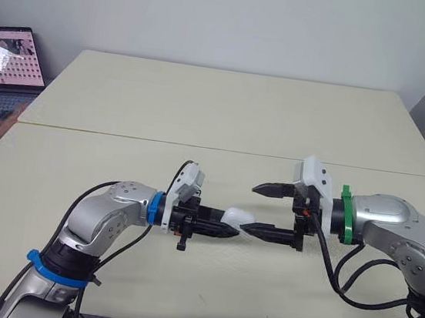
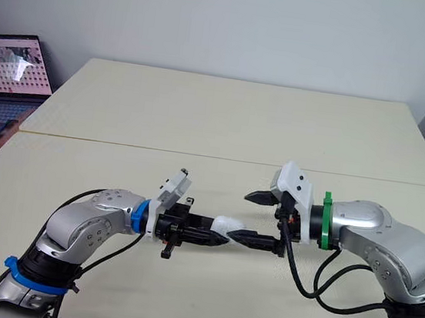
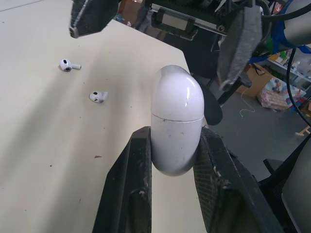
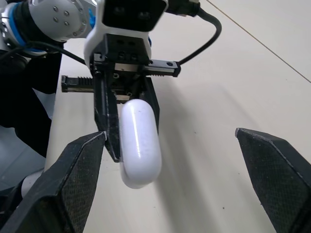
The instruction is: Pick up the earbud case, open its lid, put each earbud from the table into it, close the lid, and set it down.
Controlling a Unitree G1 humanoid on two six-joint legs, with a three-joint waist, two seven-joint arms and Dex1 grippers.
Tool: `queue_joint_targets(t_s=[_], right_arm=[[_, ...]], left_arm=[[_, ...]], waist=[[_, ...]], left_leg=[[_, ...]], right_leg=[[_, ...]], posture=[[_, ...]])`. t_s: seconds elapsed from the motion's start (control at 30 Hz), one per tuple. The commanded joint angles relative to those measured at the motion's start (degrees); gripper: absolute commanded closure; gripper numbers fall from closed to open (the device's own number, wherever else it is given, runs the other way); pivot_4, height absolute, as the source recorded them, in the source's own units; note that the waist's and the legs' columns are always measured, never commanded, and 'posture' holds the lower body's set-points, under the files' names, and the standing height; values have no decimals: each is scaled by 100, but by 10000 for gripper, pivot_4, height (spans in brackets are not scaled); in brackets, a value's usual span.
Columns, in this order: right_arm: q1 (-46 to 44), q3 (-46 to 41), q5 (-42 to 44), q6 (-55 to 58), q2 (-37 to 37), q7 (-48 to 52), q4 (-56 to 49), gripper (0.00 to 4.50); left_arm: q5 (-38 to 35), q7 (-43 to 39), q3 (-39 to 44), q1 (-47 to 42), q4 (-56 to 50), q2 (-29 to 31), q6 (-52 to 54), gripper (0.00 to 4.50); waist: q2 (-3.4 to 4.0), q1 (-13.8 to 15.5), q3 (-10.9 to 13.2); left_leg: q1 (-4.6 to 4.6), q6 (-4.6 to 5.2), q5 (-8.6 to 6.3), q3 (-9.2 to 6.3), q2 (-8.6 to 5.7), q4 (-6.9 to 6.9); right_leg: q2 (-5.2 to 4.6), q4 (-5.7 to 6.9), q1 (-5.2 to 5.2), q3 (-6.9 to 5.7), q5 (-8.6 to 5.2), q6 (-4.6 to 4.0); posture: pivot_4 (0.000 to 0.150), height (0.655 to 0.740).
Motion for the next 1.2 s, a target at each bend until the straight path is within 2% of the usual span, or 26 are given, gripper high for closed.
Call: queue_joint_targets(t_s=[0.03, 0.3, 0.63, 0.73, 0.9, 1.03, 1.2], right_arm=[[-109, 105, -289, -213, 75, 4, 3, 265], [-120, 170, -654, -359, 74, 23, 107, 265], [-232, -46, -666, -409, 150, -3, 225, 265], [-234, -148, -517, -355, 175, 45, 166, 265], [-200, -569, 193, -76, 239, 109, -29, 265], [-24, -880, 544, 129, 20, 197, -86, 265], [454, -702, -90, 26, -733, 257, 61, 265]], left_arm=[[-7, -53, 19, 60, -173, -14, -137, 36978], [46, -60, 20, 123, -155, -58, -231, 36978], [135, -118, -18, 136, -59, -80, -344, 36978], [146, -132, -28, 140, -36, -77, -373, 36978], [183, -130, -6, 178, -23, -64, -413, 36978], [309, -14, 62, 303, -39, -33, -515, 36978], [377, 273, 200, 510, -114, -70, -638, 36978]], waist=[[0, 0, 0], [0, 0, 0], [0, 0, 0], [0, 0, 0], [0, 1, 0], [0, 2, 0], [0, 5, 0]], left_leg=[[0, 0, 0, 0, 0, 0], [0, -1, 0, 0, 0, 2], [0, -1, 1, 0, 0, 2], [0, -1, 1, 0, 0, 2], [-1, -1, 0, 0, 0, 2], [0, 1, 0, -1, 0, 2], [-1, 4, -2, 2, -1, 2]], right_leg=[[0, 1, -1, 0, 0, 0], [0, 2, 0, 0, 0, 0], [0, 2, 0, 0, 0, 0], [0, 2, -1, 0, 0, 0], [0, 2, 0, 0, 0, 0], [0, 2, 1, -1, 0, 0], [-2, 1, 0, 1, 0, 0]], posture=[[1500, 7400], [1500, 7400], [1500, 7400], [1500, 7400], [1500, 7400], [1500, 7400], [1500, 7400]])
